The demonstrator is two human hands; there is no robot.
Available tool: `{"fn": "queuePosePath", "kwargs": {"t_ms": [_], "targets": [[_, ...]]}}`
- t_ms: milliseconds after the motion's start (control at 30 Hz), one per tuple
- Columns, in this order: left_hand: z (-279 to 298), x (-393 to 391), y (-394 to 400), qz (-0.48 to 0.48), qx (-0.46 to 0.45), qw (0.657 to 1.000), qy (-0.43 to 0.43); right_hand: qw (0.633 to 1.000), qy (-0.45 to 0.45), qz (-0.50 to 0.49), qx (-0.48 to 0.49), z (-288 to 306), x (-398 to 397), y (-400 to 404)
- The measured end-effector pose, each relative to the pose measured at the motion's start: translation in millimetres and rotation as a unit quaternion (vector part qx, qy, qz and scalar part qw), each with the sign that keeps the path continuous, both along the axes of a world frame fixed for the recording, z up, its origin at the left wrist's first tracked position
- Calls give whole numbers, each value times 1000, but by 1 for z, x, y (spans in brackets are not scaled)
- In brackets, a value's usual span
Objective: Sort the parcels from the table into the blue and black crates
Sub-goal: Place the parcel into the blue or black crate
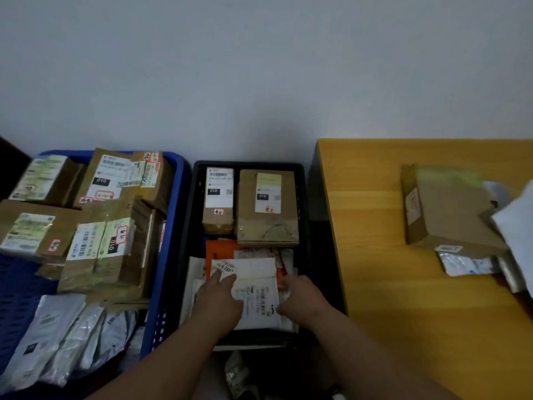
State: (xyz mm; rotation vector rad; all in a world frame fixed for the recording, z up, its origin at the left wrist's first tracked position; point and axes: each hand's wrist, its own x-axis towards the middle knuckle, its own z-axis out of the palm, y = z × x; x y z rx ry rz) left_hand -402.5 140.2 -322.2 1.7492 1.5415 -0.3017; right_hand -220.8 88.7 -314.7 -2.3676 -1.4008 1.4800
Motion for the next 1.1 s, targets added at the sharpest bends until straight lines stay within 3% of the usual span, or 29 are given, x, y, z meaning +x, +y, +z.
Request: {"fn": "queuePosePath", "kwargs": {"t_ms": [367,633,1100], "targets": [[77,143,-65,-11,88,995,-54,983,-58,-24,173,83,124,-64],[116,262,-139,-50,74,990,-106,945,-172,-84,266,121,245,-161],[131,326,-125,-94,77,984,-131,930,-254,-200,176,117,306,-207]]}}
